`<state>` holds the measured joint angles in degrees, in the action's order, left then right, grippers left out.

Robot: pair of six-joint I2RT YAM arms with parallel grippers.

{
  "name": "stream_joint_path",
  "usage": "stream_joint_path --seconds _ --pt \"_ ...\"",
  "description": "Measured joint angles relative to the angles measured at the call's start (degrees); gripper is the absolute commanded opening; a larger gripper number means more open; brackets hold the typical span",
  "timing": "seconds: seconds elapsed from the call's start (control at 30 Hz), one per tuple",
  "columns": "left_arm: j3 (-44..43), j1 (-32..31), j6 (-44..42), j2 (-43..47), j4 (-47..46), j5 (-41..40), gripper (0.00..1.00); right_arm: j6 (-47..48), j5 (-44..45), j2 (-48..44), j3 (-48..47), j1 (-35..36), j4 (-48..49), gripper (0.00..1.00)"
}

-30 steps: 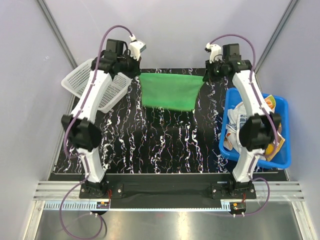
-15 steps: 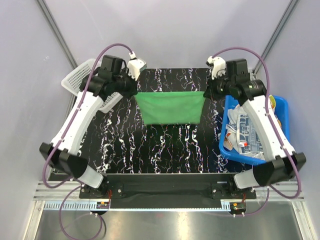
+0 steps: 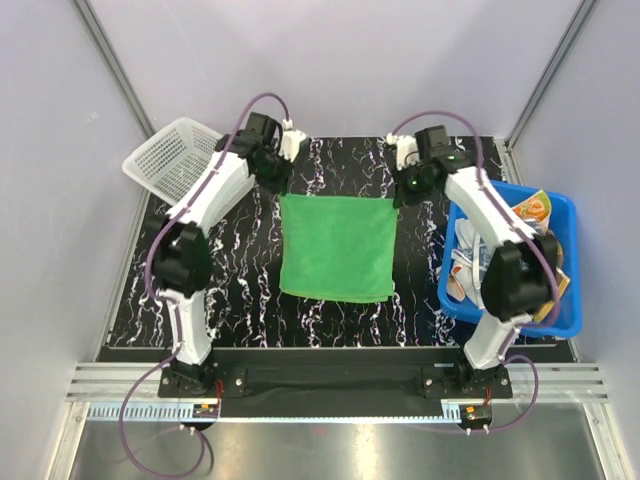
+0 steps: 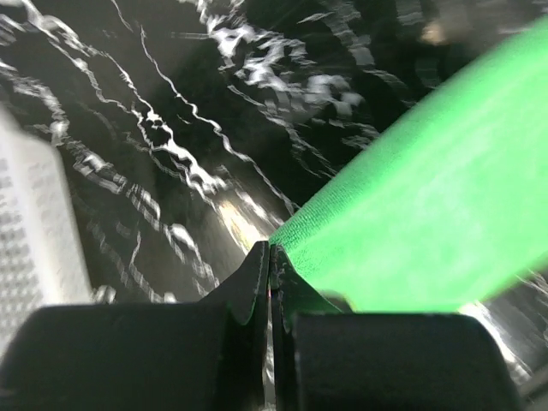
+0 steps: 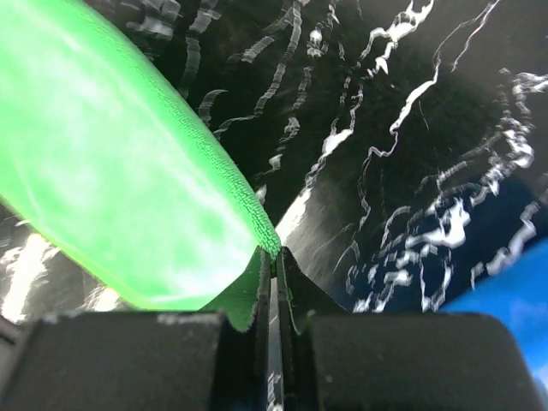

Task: Fold and stack the towels
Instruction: Fold the towel

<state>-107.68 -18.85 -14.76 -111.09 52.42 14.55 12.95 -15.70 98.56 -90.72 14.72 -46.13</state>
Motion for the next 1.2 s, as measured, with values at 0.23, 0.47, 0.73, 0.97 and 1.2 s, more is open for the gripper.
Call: stream_joint_path --seconds 0.23,0.47,0.73,0.97,1.2 --pt "-9.42 2.40 -0.70 -20.70 -2.23 -0.46 0.00 3.54 -0.87 20.44 -7.98 -2.69 5.35 0.00" --pt "-9.01 2.38 -2.19 -21.16 -7.04 -2.23 0.00 6.84 0.13 23.78 -8.26 -3.15 11.37 0.00" --pt "0.50 1.95 -2.01 -11.17 -9.44 -1.92 0.00 7.63 0.22 11.32 8.48 -3.13 22.25 0.00" --pt "10.64 0.68 -0.94 -0.81 -11.34 -0.72 0.00 5.16 0.83 1.97 18.84 -2.64 27.67 0.00" --pt "22.77 -1.03 1.53 5.35 -12.74 0.61 0.00 0.83 3.58 -5.05 28.26 -0.55 27.08 0.00"
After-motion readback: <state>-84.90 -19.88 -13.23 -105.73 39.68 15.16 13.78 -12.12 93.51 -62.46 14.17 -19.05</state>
